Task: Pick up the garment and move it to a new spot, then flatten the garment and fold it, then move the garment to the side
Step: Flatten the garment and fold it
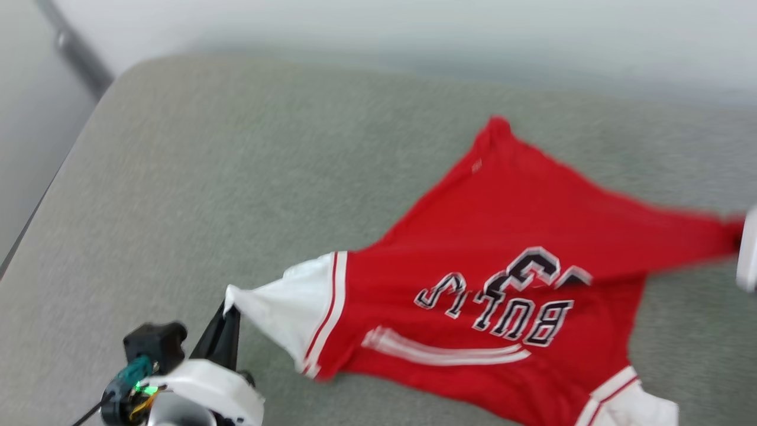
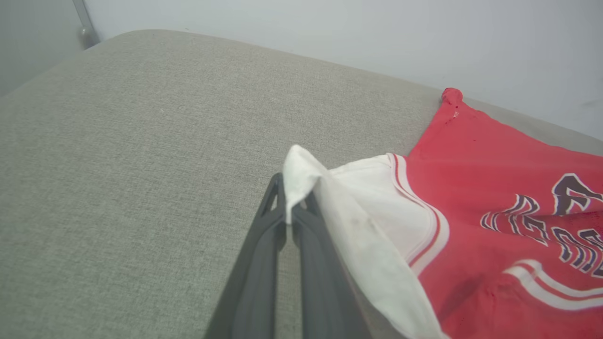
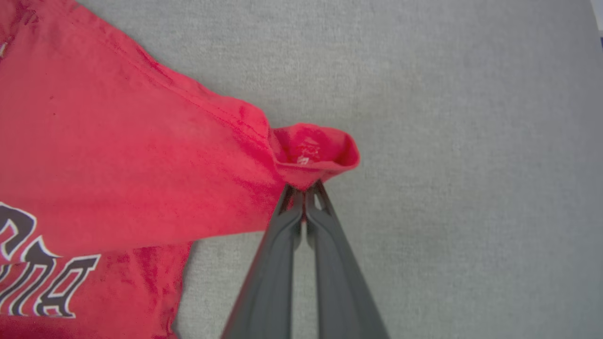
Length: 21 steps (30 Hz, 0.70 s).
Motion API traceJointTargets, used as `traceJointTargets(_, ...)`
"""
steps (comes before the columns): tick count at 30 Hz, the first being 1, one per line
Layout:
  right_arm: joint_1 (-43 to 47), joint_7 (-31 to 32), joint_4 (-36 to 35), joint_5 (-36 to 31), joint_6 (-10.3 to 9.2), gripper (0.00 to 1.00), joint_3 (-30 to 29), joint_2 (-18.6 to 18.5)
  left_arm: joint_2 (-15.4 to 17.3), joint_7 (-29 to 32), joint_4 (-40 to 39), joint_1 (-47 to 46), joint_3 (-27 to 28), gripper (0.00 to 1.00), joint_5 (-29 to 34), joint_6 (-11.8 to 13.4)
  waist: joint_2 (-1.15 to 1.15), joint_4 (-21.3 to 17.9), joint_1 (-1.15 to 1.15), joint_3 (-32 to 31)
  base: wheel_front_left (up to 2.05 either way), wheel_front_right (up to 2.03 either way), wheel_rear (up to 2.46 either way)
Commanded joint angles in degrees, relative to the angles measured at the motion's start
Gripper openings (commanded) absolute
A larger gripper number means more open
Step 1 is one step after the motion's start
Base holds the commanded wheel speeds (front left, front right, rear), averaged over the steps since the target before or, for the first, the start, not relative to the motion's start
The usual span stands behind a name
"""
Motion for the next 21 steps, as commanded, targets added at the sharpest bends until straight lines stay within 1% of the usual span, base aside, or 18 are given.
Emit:
traceJointTargets(1,3.76,0.76,-1.64,0.76,-0.05,0.0,-0.11,-0.73,0.46,0.11,-0.36,0.97,0.3,0.0,-0.16,0.4,0.0,-4.47,0.01,-4.68,0.0,0.0,0.0)
traceJointTargets(5,18.83,4.81,-11.06,4.03,-0.04,0.0,-1.24,-0.46,1.25,0.74,-2.02,3.95,0.83,0.0,-0.87,2.05,0.0,-7.18,0.01,-7.55,0.0,0.0,0.0)
traceJointTargets(7,26.12,6.74,-15.05,5.41,-0.04,0.0,-2.31,1.22,1.69,1.05,-2.7,5.12,1.15,0.0,-1.05,2.69,0.0,-8.35,0.01,-8.43,0.0,0.0,0.0)
traceJointTargets(9,32.69,8.47,-18.52,5.45,-0.03,0.0,-2.62,2.37,2.12,1.38,-3.34,5.88,1.36,0.0,-1.24,3.19,0.0,-9.24,0.01,-9.0,0.0,0.0,0.0)
traceJointTargets(11,37.88,9.72,-21.13,6.46,-0.04,0.0,-3.32,4.97,2.33,1.74,-4.0,6.29,1.31,0.0,-1.32,3.65,0.0,-9.91,0.01,-9.23,0.0,0.0,0.0)
traceJointTargets(12,40.23,10.11,-22.33,6.44,-0.03,0.11,-3.19,5.88,2.44,2.01,-4.32,6.41,1.39,0.0,-1.33,3.96,0.0,-10.2,0.01,-9.19,0.0,0.0,0.0)
traceJointTargets(13,43.3,10.24,-24.17,7.28,-0.03,1.0,-3.23,8.46,2.81,2.17,-4.83,6.66,1.52,0.0,-1.3,4.31,0.0,-10.78,0.01,-8.96,0.0,0.0,0.0)
traceJointTargets(15,44.29,8.0,-26.18,7.56,-0.03,1.0,-3.37,9.7,3.06,2.55,-5.37,6.67,1.71,0.0,-1.36,4.62,0.0,-11.32,0.01,-8.67,0.0,0.0,0.0)
traceJointTargets(17,43.84,3.29,-27.52,6.99,-0.03,1.0,-4.1,10.55,3.23,2.71,-5.8,6.6,1.69,0.0,-1.34,4.9,0.0,-11.6,0.01,-8.53,0.0,0.0,0.0)
traceJointTargets(18,41.84,-3.32,-28.48,6.65,-0.03,1.0,-4.36,11.04,3.46,3.05,-6.3,6.4,1.72,0.0,-1.26,5.05,0.0,-11.83,0.01,-8.21,0.0,0.0,0.0)
traceJointTargets(21,38.06,-14.11,-27.78,6.29,-0.04,1.0,-5.06,11.02,3.73,3.5,-6.82,5.5,1.64,0.0,-1.04,5.12,0.0,-11.78,0.01,-7.35,0.0,0.0,0.0)
